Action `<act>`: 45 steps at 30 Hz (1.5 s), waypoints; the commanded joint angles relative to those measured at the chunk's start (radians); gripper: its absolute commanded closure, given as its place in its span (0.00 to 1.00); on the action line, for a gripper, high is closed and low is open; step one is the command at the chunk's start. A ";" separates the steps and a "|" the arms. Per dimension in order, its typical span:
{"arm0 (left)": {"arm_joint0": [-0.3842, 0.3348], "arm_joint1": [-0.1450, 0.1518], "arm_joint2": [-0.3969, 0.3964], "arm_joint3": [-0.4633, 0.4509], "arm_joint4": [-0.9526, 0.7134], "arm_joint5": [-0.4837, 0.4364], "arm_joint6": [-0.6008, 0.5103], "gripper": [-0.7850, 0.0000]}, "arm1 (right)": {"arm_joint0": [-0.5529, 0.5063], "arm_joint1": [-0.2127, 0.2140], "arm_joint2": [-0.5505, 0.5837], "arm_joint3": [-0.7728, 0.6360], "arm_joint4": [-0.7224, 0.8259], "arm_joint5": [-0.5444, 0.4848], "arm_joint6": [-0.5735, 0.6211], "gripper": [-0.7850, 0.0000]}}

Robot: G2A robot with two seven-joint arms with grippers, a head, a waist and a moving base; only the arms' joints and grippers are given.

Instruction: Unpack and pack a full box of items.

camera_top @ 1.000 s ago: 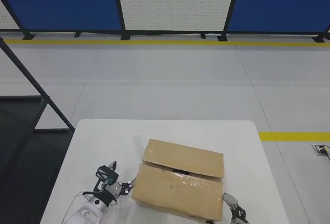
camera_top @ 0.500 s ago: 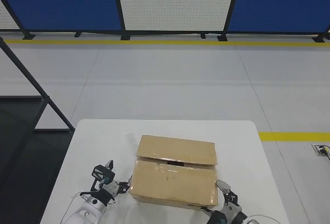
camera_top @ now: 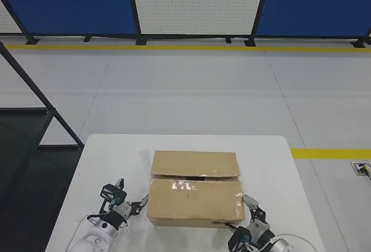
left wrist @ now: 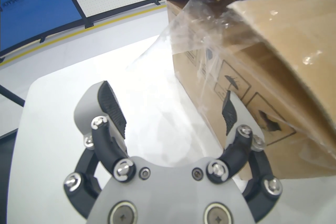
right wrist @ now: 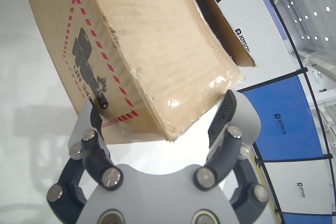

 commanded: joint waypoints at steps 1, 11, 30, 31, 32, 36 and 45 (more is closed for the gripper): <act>-0.004 0.002 -0.029 0.012 -0.021 0.018 -0.008 0.00 | -0.017 0.002 0.016 -0.013 0.003 0.019 -0.001 0.00; -0.050 0.009 -0.073 0.078 0.060 0.077 0.027 0.00 | -0.103 0.011 0.097 -0.099 -0.028 0.116 -0.029 0.00; -0.038 0.009 -0.078 0.071 0.033 0.066 0.019 0.00 | -0.151 0.014 0.143 -0.145 -0.081 0.184 0.014 0.00; -0.040 0.008 -0.074 0.074 0.043 0.082 0.025 0.00 | -0.151 0.014 0.147 -0.148 -0.086 0.178 0.031 0.00; -0.044 0.007 -0.069 0.077 0.053 0.092 0.030 0.00 | -0.150 0.014 0.147 -0.149 -0.085 0.170 0.041 0.00; -0.077 0.006 -0.045 0.113 0.133 0.132 0.051 0.00 | -0.128 0.012 0.134 -0.135 -0.080 0.145 0.063 0.00; -0.232 -0.002 0.059 0.325 0.344 0.191 0.162 0.00 | -0.099 0.015 0.083 -0.106 -0.123 0.109 -0.026 0.00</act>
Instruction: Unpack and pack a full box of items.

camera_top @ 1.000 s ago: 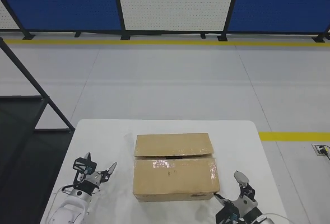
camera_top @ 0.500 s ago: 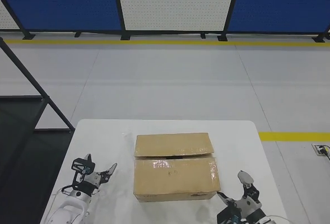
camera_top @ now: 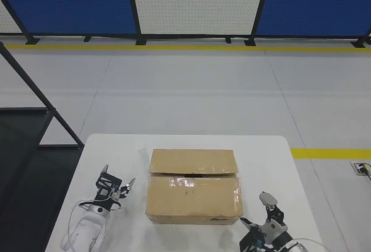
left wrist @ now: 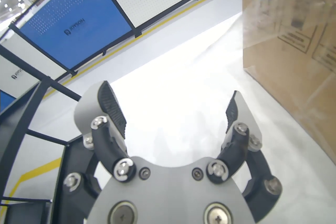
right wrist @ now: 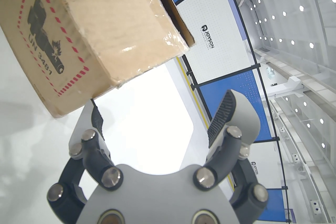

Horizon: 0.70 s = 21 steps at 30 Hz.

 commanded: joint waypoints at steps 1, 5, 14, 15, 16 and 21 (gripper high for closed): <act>-0.036 -0.004 0.025 0.054 0.034 0.018 0.029 0.00 | -0.002 0.001 -0.006 -0.001 -0.010 -0.003 -0.013 0.00; -0.099 -0.014 0.071 0.144 0.093 0.073 0.068 0.00 | -0.010 0.001 -0.006 -0.003 -0.014 0.008 -0.009 0.00; -0.230 -0.040 0.150 0.310 0.165 0.186 0.116 0.00 | -0.058 -0.008 0.046 -0.032 0.109 0.145 0.023 0.00; -0.243 -0.042 0.158 0.324 0.173 0.192 0.125 0.00 | -0.061 -0.008 0.049 -0.035 0.110 0.146 0.022 0.00; -0.256 -0.045 0.166 0.341 0.186 0.202 0.131 0.00 | -0.064 -0.008 0.051 -0.039 0.111 0.147 0.022 0.00; -0.321 -0.060 0.205 0.426 0.205 0.213 0.155 0.00 | -0.075 -0.008 0.056 -0.054 0.109 0.149 0.029 0.00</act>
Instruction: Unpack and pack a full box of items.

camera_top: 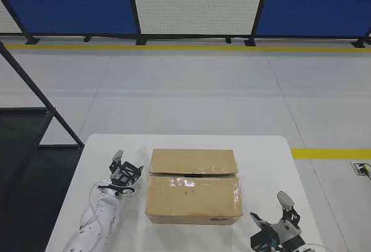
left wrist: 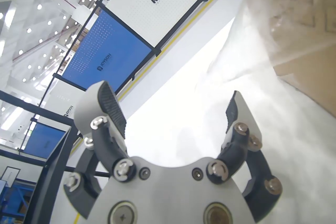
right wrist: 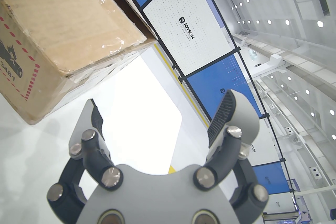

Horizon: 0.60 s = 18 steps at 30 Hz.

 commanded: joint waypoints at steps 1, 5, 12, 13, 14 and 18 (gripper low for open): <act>-0.028 -0.007 0.017 0.041 -0.001 -0.004 0.008 0.00 | -0.005 0.000 0.002 -0.007 -0.001 0.003 0.003 0.00; -0.076 -0.021 0.046 0.108 0.006 -0.009 0.021 0.00 | -0.019 -0.001 0.009 -0.018 -0.003 0.007 0.005 0.00; -0.147 -0.049 0.084 0.213 -0.013 0.024 0.047 0.00 | -0.036 -0.002 0.014 -0.025 -0.006 0.014 0.008 0.00; -0.155 -0.053 0.086 0.224 -0.024 0.033 0.051 0.00 | -0.038 -0.002 0.014 -0.025 -0.007 0.014 0.009 0.00; -0.163 -0.057 0.088 0.236 -0.032 0.039 0.057 0.00 | -0.039 -0.003 0.015 -0.026 -0.006 0.014 0.009 0.00; -0.187 -0.069 0.090 0.270 -0.067 0.068 0.085 0.00 | -0.041 -0.003 0.016 -0.025 -0.004 0.014 0.008 0.00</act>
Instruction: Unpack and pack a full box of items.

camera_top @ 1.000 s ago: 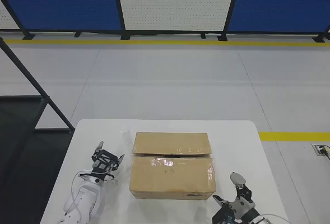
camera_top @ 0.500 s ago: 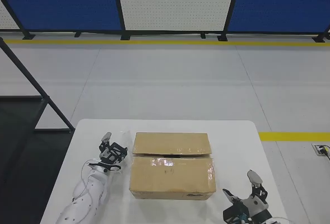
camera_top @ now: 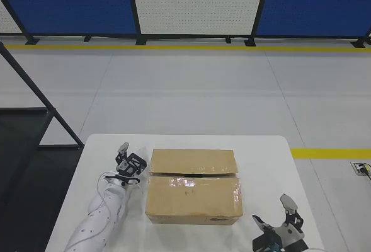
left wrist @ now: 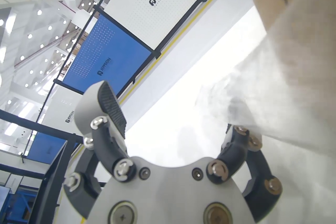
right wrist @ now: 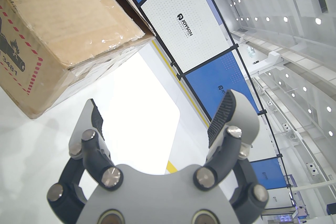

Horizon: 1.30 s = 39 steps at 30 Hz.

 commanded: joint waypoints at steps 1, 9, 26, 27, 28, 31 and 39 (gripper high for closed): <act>-0.009 -0.005 -0.001 0.014 -0.017 0.017 0.015 0.00 | 0.000 0.000 0.001 0.001 0.000 -0.003 0.000 0.00; -0.006 -0.011 -0.040 0.025 -0.102 0.102 0.084 0.00 | 0.016 -0.002 0.002 0.009 0.005 -0.013 -0.005 0.00; 0.150 0.018 -0.159 -0.130 -0.162 0.285 0.128 0.00 | 0.093 -0.003 -0.021 0.049 0.006 -0.061 -0.027 0.00; 0.164 0.020 -0.167 -0.145 -0.164 0.296 0.125 0.00 | 0.095 -0.003 -0.022 0.051 0.007 -0.062 -0.028 0.00; 0.177 0.022 -0.175 -0.161 -0.164 0.311 0.123 0.00 | 0.097 -0.004 -0.022 0.053 0.008 -0.061 -0.030 0.00; 0.219 0.028 -0.195 -0.203 -0.141 0.370 0.123 0.00 | 0.100 -0.004 -0.023 0.058 0.013 -0.059 -0.037 0.00; 0.330 0.033 -0.232 -0.333 -0.108 0.487 0.093 0.00 | 0.122 -0.004 -0.033 0.076 0.012 -0.072 -0.051 0.00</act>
